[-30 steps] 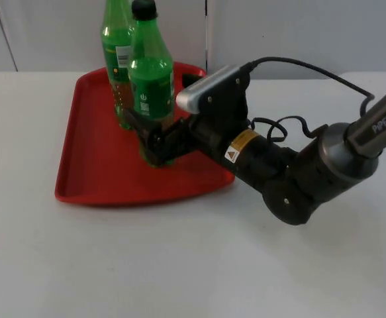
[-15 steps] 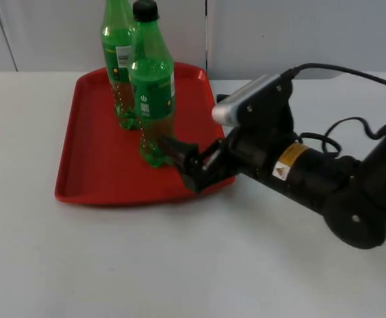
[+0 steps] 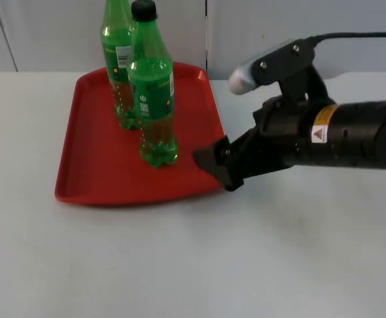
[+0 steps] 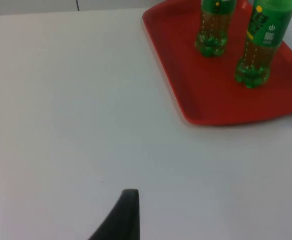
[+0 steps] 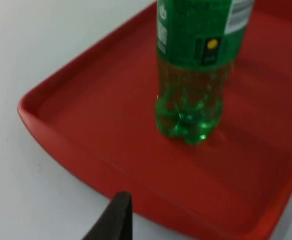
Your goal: Place the bottle upright on the tray.
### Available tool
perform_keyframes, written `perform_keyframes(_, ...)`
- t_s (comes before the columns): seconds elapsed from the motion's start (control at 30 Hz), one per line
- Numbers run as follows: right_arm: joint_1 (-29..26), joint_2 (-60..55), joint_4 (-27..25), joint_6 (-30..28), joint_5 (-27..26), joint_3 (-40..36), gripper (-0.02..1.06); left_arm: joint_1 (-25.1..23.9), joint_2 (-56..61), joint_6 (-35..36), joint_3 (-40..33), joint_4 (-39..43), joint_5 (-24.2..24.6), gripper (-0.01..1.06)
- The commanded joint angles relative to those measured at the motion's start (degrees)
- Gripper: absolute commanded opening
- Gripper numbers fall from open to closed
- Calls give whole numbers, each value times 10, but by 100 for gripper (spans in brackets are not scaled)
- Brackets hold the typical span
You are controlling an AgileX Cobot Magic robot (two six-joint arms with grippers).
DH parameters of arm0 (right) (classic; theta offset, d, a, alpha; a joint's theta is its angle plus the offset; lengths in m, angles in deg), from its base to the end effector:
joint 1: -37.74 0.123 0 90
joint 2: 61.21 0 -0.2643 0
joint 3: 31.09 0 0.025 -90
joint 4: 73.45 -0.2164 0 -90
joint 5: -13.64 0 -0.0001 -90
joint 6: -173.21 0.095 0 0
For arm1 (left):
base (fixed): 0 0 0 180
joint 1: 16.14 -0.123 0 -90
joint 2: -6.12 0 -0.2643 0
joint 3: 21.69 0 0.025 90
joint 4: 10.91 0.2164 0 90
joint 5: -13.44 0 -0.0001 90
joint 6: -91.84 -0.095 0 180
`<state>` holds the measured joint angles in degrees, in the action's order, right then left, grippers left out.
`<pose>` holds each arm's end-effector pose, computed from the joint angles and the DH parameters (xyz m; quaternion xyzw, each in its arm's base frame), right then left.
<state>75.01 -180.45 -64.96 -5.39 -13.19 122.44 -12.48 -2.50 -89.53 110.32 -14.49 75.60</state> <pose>0.2782 0.2197 0.1427 -0.3347 0.7943 0.1633 0.4800 -0.0116 -0.0045 0.2569 0.0393 0.8593 -0.0414 0.5083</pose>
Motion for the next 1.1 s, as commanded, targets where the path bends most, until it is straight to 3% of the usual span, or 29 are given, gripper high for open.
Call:
perform_keyframes(0.0,0,41,0,10,92,-5,105,3,2,4,-2,-5,-7,105)
perform_keyframes(0.03,0,41,0,10,92,-5,105,3,2,4,-2,-5,-7,105)
perform_keyframes(0.17,0,81,0,21,187,-5,105,3,2,4,-2,-5,-7,105)
perform_keyframes(0.27,0,97,0,30,230,-5,105,3,2,4,-2,-5,-7,105)
perform_keyframes(0.57,0,135,0,144,359,-5,105,3,2,4,-2,-5,-7,105)
perform_keyframes(1.07,1,177,-3,137,448,-5,105,3,2,4,-2,-5,-7,105)
